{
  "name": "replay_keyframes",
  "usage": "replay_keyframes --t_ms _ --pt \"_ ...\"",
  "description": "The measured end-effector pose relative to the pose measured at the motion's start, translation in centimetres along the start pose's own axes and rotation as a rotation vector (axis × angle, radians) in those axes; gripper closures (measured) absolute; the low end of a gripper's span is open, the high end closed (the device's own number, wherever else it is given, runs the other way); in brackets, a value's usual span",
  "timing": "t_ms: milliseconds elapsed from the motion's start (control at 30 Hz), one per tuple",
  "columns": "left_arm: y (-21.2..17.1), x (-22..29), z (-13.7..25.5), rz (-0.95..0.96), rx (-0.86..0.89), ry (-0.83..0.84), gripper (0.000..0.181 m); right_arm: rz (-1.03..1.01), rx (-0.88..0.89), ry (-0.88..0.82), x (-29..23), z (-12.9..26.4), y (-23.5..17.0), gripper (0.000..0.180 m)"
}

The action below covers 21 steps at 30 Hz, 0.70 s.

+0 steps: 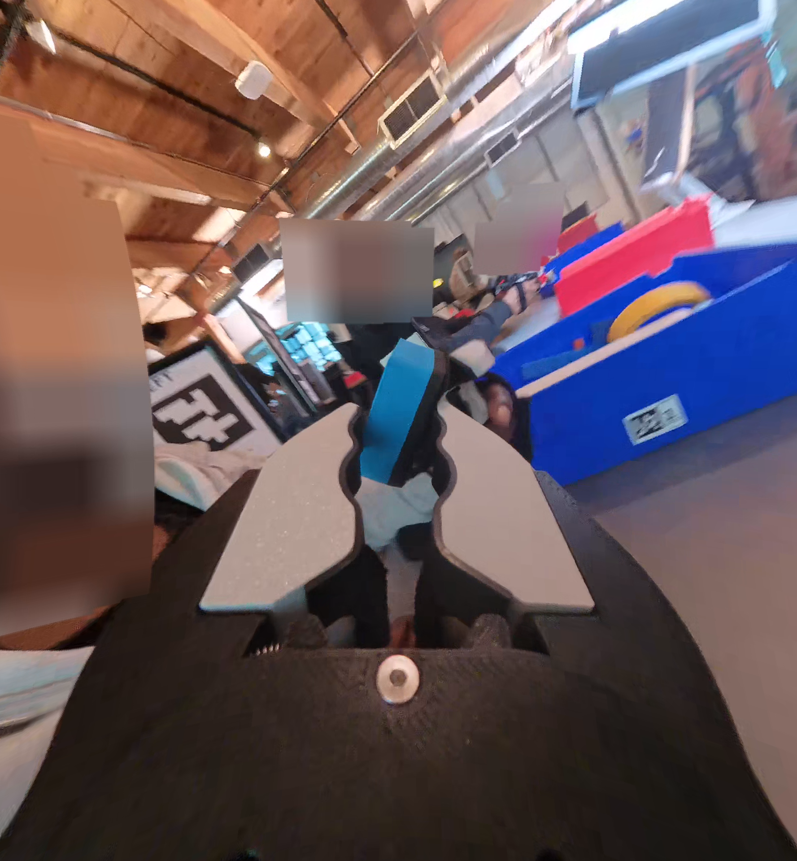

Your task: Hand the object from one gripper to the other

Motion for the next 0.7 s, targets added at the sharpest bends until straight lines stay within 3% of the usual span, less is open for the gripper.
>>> replay_keyframes --t_ms 167,333,467,500,600,633,700 --pt "0.0 -0.6 0.1 0.358 0.141 -0.138 0.113 0.312 0.033 -0.122 -1.3 0.4 0.5 0.154" --pt "-0.2 -0.6 0.3 0.337 0.143 -0.122 0.155 0.433 -0.014 -0.151 -1.7 -0.4 -0.1 0.154" --pt "-0.2 -0.6 0.3 0.321 0.127 -0.136 0.157 0.512 -0.008 -0.156 -1.9 -0.5 -0.2 0.153" --pt "-0.2 -0.6 0.4 0.31 0.117 -0.129 0.157 0.56 -0.002 -0.167 -2.0 -0.5 -0.3 0.15" --pt "0.0 -0.6 0.7 0.24 0.082 -0.101 0.158 0.805 0.023 -0.269 -2.4 -0.7 -0.5 0.107" --pt "0.1 -0.7 0.8 0.186 0.072 -0.084 0.158 0.852 0.032 -0.307 -2.5 -0.7 -0.6 0.106" --pt "0.4 -0.5 1.1 0.038 0.049 -0.049 0.158 0.696 0.026 -0.266 -2.6 -0.7 -0.4 0.1"
Point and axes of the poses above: each gripper's, where its closed fingertips meet, z back along the fingers, y out of its top, x = y × z across the jaws, the point moved 8 cm from there along z, back along the fingers, and after that the axes turned 13 degrees about -y, right-handed, at the moved point
